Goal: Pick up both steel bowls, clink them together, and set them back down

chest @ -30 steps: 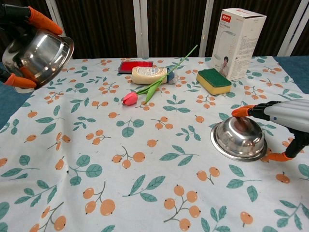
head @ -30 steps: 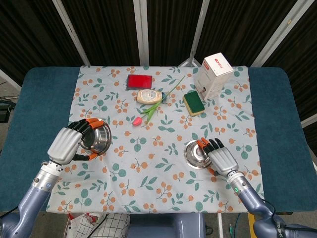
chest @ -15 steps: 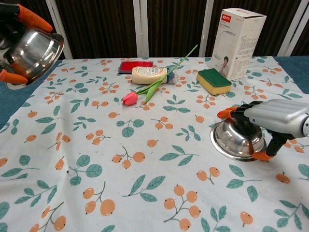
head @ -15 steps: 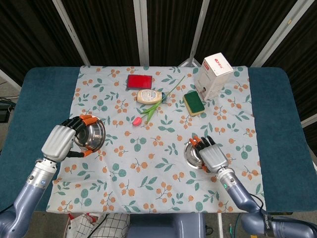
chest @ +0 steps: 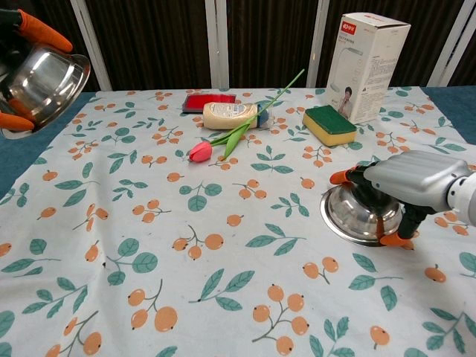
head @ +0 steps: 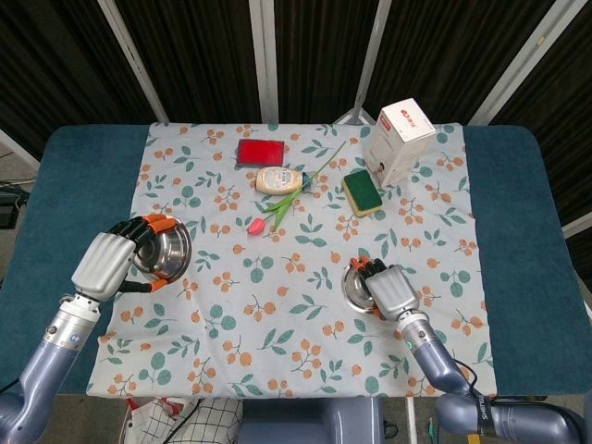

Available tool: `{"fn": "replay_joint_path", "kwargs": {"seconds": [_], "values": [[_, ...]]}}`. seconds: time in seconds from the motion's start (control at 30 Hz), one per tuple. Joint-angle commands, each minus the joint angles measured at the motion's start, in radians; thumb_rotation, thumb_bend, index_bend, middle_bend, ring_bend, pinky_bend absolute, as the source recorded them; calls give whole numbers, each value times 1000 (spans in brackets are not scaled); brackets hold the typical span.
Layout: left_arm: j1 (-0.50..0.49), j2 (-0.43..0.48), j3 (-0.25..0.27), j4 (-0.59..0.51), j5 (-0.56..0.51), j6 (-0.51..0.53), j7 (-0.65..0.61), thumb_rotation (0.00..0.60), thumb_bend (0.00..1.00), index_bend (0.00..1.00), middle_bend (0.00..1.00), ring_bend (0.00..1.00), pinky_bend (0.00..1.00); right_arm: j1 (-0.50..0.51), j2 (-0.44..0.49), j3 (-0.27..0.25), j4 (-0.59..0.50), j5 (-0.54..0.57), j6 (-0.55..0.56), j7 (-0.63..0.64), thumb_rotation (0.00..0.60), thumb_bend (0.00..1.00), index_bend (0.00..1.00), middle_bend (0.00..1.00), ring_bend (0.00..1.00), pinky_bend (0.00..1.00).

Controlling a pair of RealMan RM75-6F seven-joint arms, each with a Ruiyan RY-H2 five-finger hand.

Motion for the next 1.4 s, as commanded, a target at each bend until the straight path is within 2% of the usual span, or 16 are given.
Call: {"fn": "replay_joint_path", "kwargs": {"seconds": [0.03, 0.23, 0.33, 0.47, 0.6, 0.73, 0.8, 0.97, 1.13, 1.27, 1.4], "values": [[0, -1, -1, -1, 2, 0, 1, 600, 582, 425, 567, 494, 708, 3, 5, -5, -13, -5, 16, -4, 600, 307, 675, 613, 676, 833], [-4, -11, -2, -2, 2, -5, 12, 600, 583, 432, 567, 494, 708, 7, 25, -14, -46, -19, 42, -5, 600, 307, 886, 788, 839, 974], [-5, -18, -1, 1, 2, -7, 17, 600, 590, 438, 568, 494, 708, 7, 38, -18, -67, -26, 65, -12, 600, 307, 964, 857, 907, 1000], [-6, -31, 3, 9, 14, -7, 11, 600, 604, 445, 570, 497, 708, -5, 61, -15, -101, -54, 101, 17, 600, 309, 1000, 907, 954, 1000], [-10, -59, 9, 28, 50, 0, -23, 600, 611, 449, 573, 501, 708, -40, 88, -8, -132, -149, 170, 113, 600, 316, 1000, 936, 989, 1000], [-17, -119, 25, 86, 127, 24, -126, 600, 612, 448, 573, 501, 708, -99, 138, 9, -178, -251, 245, 321, 600, 319, 1000, 948, 1000, 1000], [-21, -176, 28, 155, 182, 66, -176, 600, 611, 448, 574, 501, 708, -129, 193, 35, -224, -262, 243, 506, 600, 321, 1000, 952, 1000, 1000], [-38, -264, 16, 251, 234, 121, -270, 600, 611, 447, 578, 503, 708, -154, 315, 129, -285, -202, 151, 908, 600, 322, 1000, 956, 1000, 1000], [-66, -338, -3, 314, 285, 175, -324, 600, 611, 449, 577, 502, 708, -178, 436, 218, -337, -170, 9, 1323, 600, 324, 1000, 956, 1000, 1000], [-85, -388, -12, 361, 321, 209, -332, 600, 611, 450, 577, 502, 708, -187, 488, 251, -358, -188, -58, 1491, 600, 324, 1000, 956, 1000, 1000], [-98, -436, -10, 390, 340, 233, -342, 600, 611, 450, 579, 502, 708, -182, 510, 260, -385, -214, -105, 1568, 600, 324, 1000, 956, 1000, 1000]]}}
